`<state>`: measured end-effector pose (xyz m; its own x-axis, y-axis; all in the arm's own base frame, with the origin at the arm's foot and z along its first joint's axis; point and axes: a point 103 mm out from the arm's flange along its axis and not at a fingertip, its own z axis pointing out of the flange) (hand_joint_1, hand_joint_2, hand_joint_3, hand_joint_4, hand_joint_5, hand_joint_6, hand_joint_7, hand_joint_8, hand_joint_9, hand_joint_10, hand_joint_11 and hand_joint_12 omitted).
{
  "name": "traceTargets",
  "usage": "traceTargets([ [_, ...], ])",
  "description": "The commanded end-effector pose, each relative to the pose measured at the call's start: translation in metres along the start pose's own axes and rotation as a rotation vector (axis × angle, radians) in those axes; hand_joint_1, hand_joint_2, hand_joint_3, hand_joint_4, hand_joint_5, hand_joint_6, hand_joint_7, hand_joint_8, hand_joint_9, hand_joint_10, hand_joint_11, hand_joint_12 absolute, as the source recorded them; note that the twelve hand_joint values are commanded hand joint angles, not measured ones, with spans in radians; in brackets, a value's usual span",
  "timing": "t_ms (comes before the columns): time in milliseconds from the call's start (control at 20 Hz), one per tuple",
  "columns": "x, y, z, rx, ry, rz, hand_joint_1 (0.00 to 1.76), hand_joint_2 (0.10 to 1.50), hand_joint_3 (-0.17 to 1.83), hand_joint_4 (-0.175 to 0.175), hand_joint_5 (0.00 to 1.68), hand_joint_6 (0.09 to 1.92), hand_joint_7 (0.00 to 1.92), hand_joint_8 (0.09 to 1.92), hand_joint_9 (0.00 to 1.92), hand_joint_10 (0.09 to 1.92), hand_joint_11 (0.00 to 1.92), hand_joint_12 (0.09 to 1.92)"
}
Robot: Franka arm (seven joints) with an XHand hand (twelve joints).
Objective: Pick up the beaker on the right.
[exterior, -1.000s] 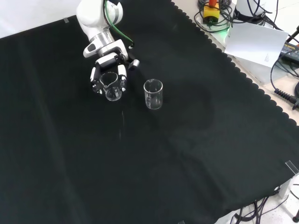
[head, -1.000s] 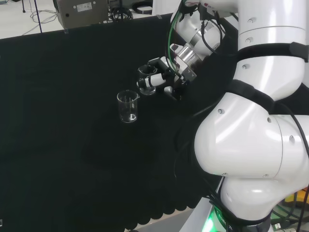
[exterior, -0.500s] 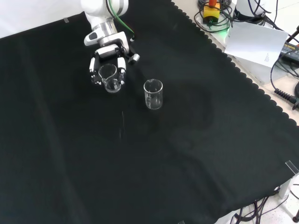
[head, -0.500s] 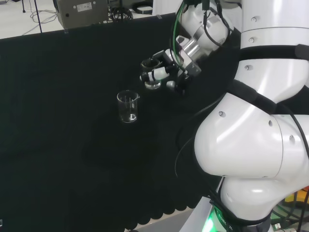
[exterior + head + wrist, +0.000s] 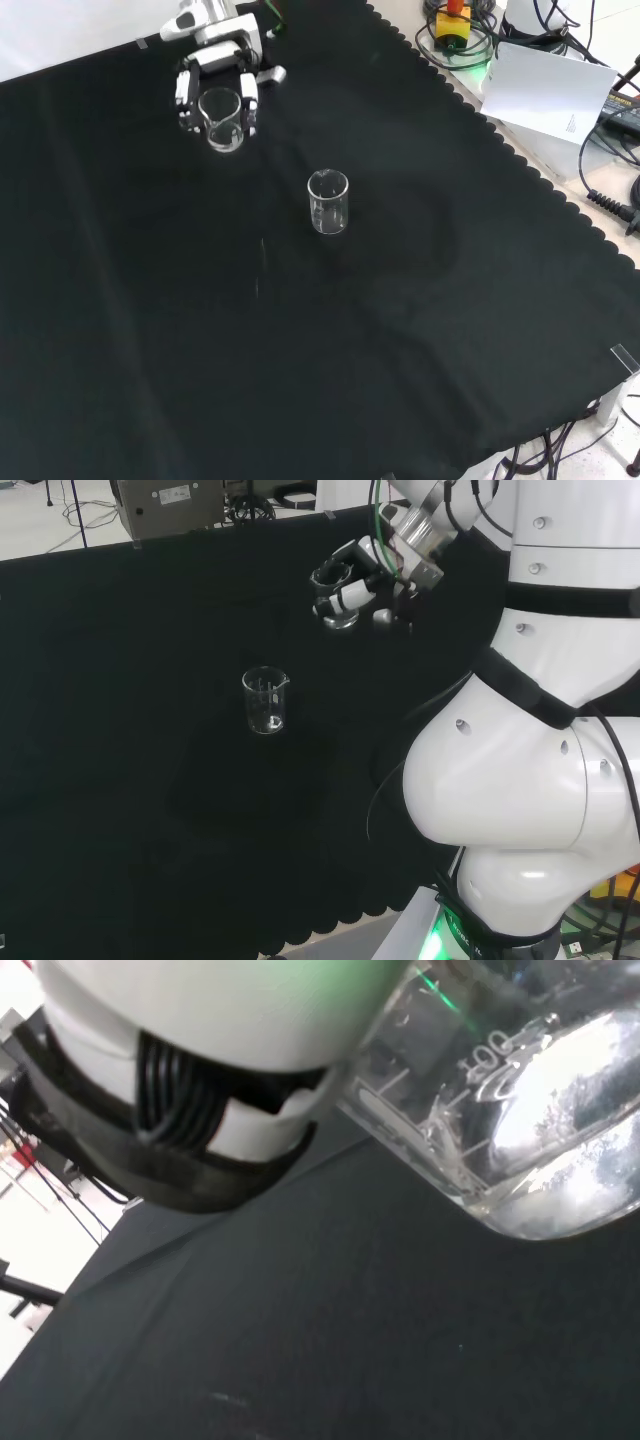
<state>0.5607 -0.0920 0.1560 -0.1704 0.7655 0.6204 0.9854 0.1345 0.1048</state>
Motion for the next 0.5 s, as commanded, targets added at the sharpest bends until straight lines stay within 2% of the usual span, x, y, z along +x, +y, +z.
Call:
traceTargets([
  [50, 0.027, -0.036, -0.014, 0.081, -0.104, 0.0, 1.54, 0.74, 0.38, -0.175, 1.28, 0.52, 1.3, 0.53, 1.65, 0.09, 1.14, 0.78],
  [250, 0.039, -0.058, -0.026, 0.12, -0.117, -0.017, 1.54, 0.73, 0.39, -0.175, 1.28, 0.52, 1.31, 0.52, 1.65, 0.09, 1.14, 0.78],
  [350, 0.054, -0.065, -0.022, 0.156, -0.143, -0.025, 1.54, 0.73, 0.39, -0.175, 1.29, 0.52, 1.31, 0.52, 1.65, 0.09, 1.14, 0.78],
  [500, 0.059, -0.08, -0.03, 0.188, -0.154, -0.03, 1.54, 0.73, 0.4, -0.175, 1.29, 0.52, 1.31, 0.52, 1.65, 0.09, 1.14, 0.78],
])
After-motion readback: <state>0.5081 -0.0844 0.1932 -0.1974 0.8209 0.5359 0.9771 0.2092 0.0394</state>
